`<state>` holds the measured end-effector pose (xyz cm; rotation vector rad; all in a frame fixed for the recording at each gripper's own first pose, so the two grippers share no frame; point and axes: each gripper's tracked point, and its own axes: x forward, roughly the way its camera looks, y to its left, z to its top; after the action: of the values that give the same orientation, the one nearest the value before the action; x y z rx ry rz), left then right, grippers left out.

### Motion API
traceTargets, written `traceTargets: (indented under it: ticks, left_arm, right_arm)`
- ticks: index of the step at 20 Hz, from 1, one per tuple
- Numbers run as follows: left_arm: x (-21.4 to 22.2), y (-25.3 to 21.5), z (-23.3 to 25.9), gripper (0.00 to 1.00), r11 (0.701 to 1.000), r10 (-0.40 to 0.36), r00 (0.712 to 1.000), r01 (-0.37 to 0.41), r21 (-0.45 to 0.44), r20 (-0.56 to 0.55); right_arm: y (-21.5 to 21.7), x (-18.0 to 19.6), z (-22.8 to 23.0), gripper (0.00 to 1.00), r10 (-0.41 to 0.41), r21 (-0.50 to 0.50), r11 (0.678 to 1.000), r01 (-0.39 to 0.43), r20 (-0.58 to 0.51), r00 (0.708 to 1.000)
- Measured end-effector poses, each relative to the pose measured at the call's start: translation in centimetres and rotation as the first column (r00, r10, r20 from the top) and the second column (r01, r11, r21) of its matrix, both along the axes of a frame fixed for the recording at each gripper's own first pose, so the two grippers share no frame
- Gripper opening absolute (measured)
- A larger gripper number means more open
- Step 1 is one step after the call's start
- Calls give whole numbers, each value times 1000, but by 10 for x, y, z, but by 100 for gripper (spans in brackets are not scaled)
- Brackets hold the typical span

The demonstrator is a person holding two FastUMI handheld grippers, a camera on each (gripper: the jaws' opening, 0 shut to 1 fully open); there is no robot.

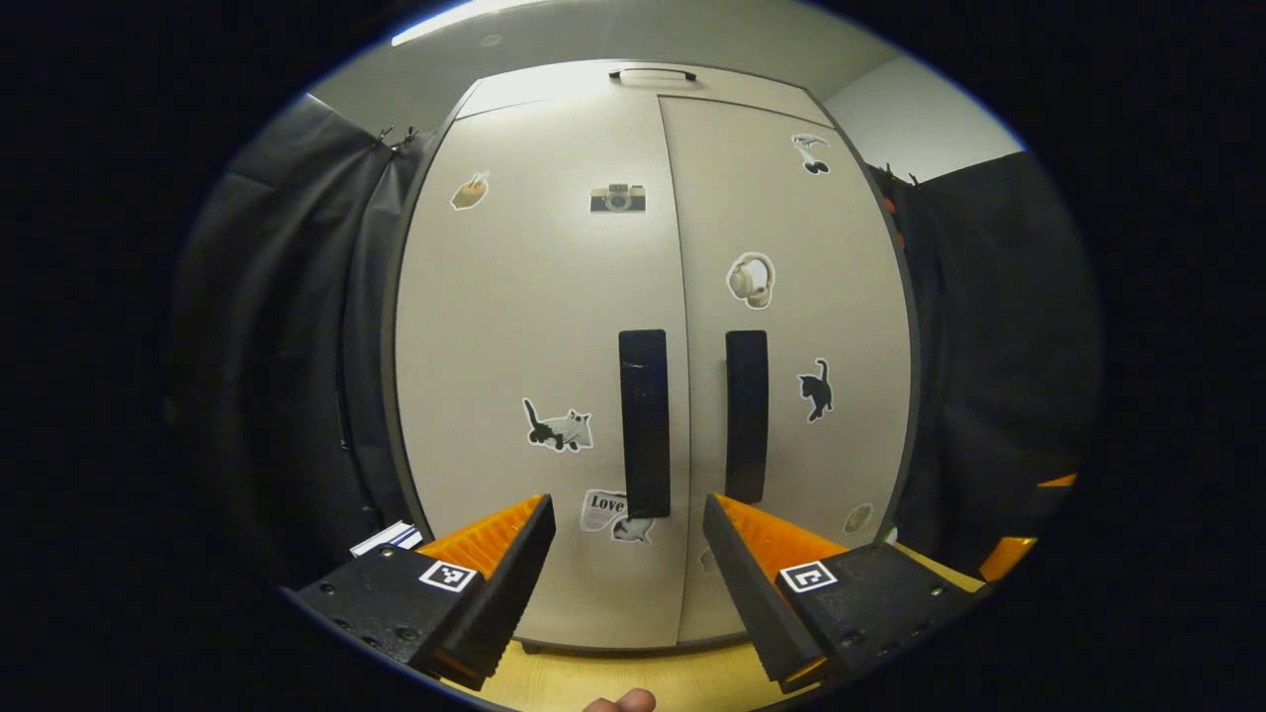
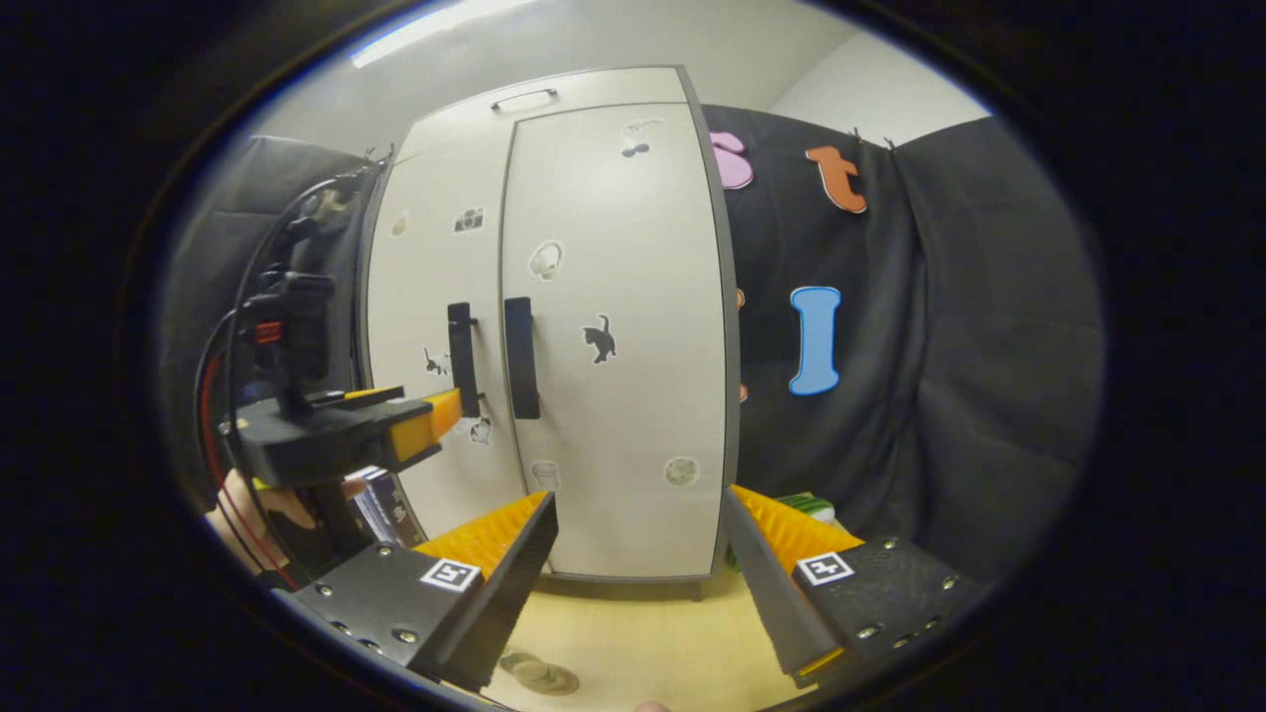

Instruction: Grasp the bottle in the cabinet with the left hand and place it on the coaster, then close the right door with the right hand and the left door with the left hand.

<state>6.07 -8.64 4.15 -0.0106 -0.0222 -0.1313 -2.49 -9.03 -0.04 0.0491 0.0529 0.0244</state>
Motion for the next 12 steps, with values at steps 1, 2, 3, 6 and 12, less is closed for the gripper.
traceTargets:
  ticks: [1, 2, 3, 6, 12]
  left_arm:
    - [-10, 4, 1, 96, 1000, 7, 1000, -7, -6, -1]
    - [-21, 7, 1, 95, 1000, 8, 1000, -8, -13, -4]
    - [-32, 10, 1, 95, 1000, 15, 1000, -16, -21, -13]
    - [-61, 23, 3, 95, 999, 41, 999, -41, -32, -14]
    - [-94, 37, -7, 95, 996, 74, 996, -75, -44, -43]
  right_arm:
    - [1, 0, 2, 100, -2, 1, 1000, 2, 0, 1000]
    - [1, 0, 5, 100, -5, 3, 1000, 5, 5, 1000]
    - [1, -1, 8, 100, -9, 5, 1000, 9, 9, 1000]
    - [1, -1, 11, 100, -20, 4, 1000, 20, 12, 1000]
    - [2, -4, 19, 100, -26, 9, 1000, 26, 27, 999]
